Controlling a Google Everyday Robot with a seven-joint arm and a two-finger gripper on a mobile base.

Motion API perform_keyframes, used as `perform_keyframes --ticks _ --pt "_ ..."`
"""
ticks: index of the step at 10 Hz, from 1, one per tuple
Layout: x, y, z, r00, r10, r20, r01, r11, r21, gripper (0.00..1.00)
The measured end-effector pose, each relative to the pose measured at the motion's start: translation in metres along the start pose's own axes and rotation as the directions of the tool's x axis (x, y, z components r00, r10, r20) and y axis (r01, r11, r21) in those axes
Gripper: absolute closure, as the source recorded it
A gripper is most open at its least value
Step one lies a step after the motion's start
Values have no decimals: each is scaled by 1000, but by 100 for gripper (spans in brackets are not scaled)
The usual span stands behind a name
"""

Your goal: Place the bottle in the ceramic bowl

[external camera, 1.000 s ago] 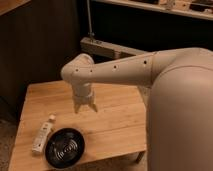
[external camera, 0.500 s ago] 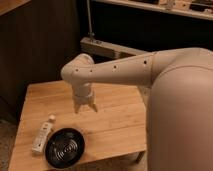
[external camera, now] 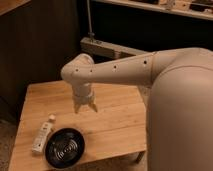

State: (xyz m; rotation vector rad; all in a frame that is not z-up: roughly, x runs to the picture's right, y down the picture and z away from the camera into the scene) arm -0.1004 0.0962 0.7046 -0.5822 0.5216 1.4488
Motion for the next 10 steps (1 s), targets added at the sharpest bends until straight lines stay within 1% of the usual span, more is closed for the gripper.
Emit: perform_keyframes --ticks 6,7,9,10 --pt "0 0 0 1000 2 0 -2 1000 -2 35" --pt "-3 3 0 1000 5 -19 -6 1000 -25 35" --pt "-25 -3 -5 997 31 -64 -37 996 -85 35" --pt "-39 -6 -8 994 60 -95 -71 991 -116 35"
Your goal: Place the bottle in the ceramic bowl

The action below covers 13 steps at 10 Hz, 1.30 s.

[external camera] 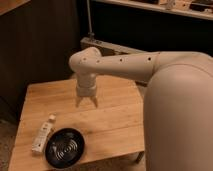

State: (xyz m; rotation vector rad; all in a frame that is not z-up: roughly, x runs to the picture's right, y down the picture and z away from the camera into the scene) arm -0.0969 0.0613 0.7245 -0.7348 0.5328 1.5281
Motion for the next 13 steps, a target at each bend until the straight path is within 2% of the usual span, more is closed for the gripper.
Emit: perform_keyframes --ticks 2,3,5,6,8,10,13 --pt "-17 -1 -3 995 84 -49 -85 996 -35 35" --pt "-20 0 -3 985 154 -75 -158 987 -42 35" --pt "-20 3 -3 972 206 -116 -215 975 -65 35" --pt "-19 6 -3 960 241 -141 -253 965 -75 35" --pt "-16 18 0 950 264 -166 -279 957 -78 35" --pt "-12 35 5 948 266 -173 -282 957 -70 35" --pt "-16 85 16 965 207 -158 -221 972 -75 35"
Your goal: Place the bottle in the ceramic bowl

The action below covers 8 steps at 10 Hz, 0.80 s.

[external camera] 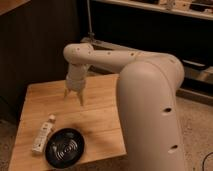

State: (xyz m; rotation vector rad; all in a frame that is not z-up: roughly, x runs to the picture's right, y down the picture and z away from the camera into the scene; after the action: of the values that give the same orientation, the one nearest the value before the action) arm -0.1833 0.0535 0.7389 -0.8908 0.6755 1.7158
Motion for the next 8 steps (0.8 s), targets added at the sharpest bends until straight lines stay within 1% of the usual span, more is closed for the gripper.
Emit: perform_keyframes --ticks 2,4,5,7,8 --pt "1 17 11 999 -52 6 52 999 2 35" --pt "6 38 30 990 -140 -3 140 990 11 35" --pt "8 41 31 988 -152 -7 152 988 10 35" --pt "6 37 30 989 -146 -7 146 989 15 35" --pt "8 40 31 988 -152 -9 152 988 14 35"
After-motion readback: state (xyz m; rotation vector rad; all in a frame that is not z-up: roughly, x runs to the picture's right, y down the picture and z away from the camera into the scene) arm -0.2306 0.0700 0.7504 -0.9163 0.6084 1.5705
